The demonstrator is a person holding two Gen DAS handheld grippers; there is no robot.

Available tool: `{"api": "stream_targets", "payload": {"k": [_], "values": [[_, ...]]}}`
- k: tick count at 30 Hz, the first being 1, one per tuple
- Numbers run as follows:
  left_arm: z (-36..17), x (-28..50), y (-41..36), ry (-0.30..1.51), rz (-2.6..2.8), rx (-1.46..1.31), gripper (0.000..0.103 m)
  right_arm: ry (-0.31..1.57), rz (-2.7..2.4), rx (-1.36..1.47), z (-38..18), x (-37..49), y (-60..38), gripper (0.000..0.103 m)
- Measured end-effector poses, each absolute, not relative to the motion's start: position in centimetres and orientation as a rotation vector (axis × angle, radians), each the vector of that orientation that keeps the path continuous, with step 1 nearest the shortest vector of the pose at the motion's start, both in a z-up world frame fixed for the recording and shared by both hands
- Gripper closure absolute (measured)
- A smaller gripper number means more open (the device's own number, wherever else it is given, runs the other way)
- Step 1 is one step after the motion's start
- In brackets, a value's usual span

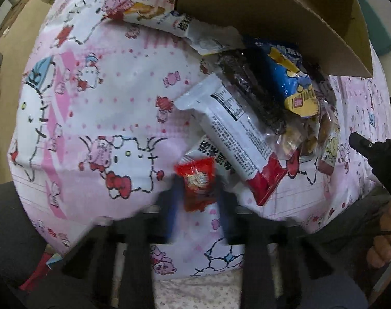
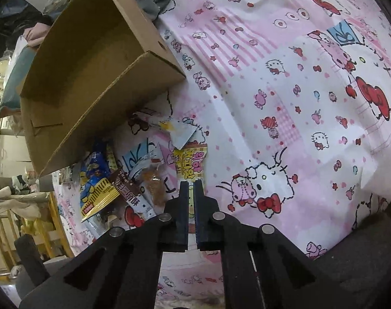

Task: Organize snacks
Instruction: 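Reach both grippers into the snack pile toward the red candy and yellow bar, then grasp the small red candy with the left gripper while the right grasps the yellow bear bar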

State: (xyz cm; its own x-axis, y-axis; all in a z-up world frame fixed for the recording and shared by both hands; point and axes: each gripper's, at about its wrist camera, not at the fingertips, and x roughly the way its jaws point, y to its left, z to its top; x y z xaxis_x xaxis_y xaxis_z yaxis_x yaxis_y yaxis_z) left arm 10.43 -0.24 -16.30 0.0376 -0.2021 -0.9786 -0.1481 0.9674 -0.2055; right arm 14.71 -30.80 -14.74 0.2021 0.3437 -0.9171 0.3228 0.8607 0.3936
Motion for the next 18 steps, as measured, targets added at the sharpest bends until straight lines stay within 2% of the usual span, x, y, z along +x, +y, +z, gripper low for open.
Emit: {"api": "stream_targets", "payload": {"k": [2, 4, 7, 15, 18], "values": [[-16.2, 10.4, -0.2, 1.546, -0.073, -0.331, 0.09, 1.41, 0.001, 0.595, -15.4, 14.8, -31.0, 0.095], [-15.5, 10.4, -0.4, 1.521, -0.072, -0.301, 0.09, 1.432, -0.004, 0.606, -16.0, 14.8, -31.2, 0.083], [-14.2, 10.3, 0.4, 1.484, -0.051, -0.28, 0.09, 1.465, 0.013, 0.599, -16.7, 14.9, -30.7, 0.071], [-13.5, 11.1, 2.2, 1.434, 0.008, -0.303, 0.09, 1.5, 0.01, 0.377, -18.0, 16.4, -27.3, 0.071], [-13.2, 11.1, 2.3, 1.421, 0.005, -0.292, 0.09, 1.498, 0.011, 0.31, -18.2, 16.6, -26.1, 0.066]]}}
